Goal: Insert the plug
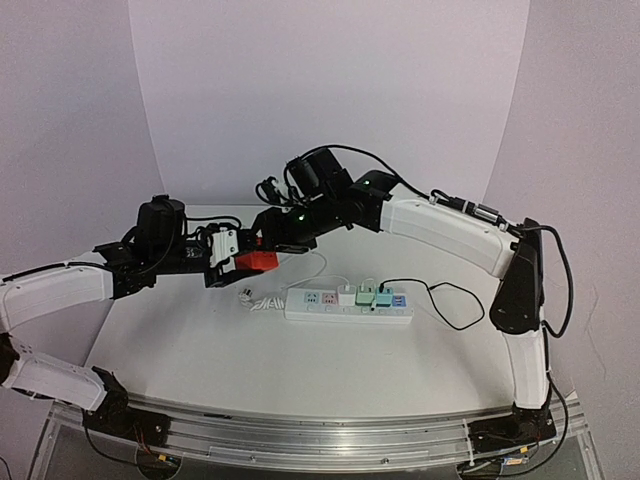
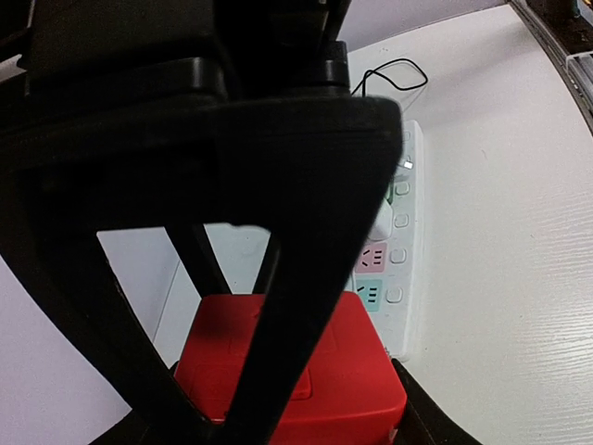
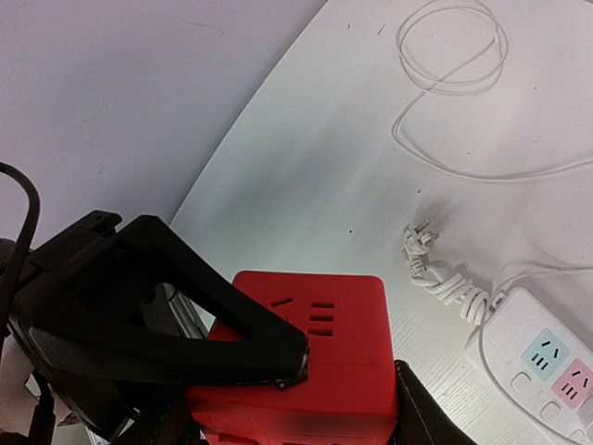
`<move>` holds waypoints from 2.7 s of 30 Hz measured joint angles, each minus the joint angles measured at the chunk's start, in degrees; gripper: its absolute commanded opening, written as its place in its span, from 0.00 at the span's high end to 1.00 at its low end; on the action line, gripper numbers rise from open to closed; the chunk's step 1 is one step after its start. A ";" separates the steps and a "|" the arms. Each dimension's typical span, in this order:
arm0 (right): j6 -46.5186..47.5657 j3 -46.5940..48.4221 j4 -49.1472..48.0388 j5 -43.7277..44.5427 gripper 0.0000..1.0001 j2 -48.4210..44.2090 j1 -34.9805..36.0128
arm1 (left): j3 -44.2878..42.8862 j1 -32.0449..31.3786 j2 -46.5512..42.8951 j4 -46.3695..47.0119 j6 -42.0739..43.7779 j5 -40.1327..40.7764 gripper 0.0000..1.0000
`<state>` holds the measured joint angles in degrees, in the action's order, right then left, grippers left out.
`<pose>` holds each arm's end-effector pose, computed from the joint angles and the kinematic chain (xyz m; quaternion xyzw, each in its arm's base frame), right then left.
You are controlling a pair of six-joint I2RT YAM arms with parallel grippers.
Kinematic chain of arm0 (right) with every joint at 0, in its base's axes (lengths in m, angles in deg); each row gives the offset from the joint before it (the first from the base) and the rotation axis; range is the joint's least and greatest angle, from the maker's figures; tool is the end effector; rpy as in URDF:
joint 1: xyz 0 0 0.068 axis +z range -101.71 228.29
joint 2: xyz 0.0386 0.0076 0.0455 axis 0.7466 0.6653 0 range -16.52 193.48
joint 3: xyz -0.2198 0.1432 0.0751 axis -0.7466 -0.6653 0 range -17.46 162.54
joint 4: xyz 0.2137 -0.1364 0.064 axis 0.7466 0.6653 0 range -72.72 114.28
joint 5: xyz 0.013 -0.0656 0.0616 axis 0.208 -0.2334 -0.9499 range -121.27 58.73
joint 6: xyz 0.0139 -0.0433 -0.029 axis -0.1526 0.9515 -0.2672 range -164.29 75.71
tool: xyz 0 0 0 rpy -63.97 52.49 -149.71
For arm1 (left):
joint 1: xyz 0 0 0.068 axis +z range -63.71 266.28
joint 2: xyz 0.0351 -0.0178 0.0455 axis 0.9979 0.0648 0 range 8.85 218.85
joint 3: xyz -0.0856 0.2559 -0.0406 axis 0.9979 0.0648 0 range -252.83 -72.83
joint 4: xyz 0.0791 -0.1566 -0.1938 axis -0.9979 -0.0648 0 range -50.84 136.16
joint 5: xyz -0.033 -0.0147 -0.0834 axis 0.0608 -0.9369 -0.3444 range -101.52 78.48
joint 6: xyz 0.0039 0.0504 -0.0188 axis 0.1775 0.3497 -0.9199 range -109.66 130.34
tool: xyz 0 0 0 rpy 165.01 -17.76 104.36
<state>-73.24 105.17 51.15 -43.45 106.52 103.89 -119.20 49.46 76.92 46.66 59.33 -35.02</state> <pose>0.2760 0.4161 0.3318 -0.2508 0.8440 0.3820 0.2807 0.2081 -0.1736 0.2850 0.6342 0.5134 -0.1085 0.5678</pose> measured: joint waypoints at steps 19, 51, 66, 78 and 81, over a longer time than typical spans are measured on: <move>0.30 0.20 0.36 1.71 0.98 1.66 -0.23 | -0.78 -1.10 3.27 0.98 -2.89 5.16 1.00; 30.33 -8.92 18.22 -16.16 1.00 -11.00 -12.00 | -18.42 6.07 27.80 -36.42 8.27 -22.04 0.25; 47.16 -18.29 20.13 -18.53 1.00 -21.19 -16.24 | -35.09 1.66 47.80 -47.04 27.75 -22.74 0.26; 47.85 -18.47 21.03 -18.12 1.00 -19.83 -17.21 | -40.81 1.73 54.38 -34.53 20.33 -16.80 0.10; 46.14 -17.22 20.98 -17.69 1.00 -18.17 -16.69 | -39.98 1.79 54.38 -31.45 18.88 -15.51 0.04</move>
<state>-27.10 87.95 72.13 -61.14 88.35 87.20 -159.17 51.26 131.30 15.21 78.21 -50.53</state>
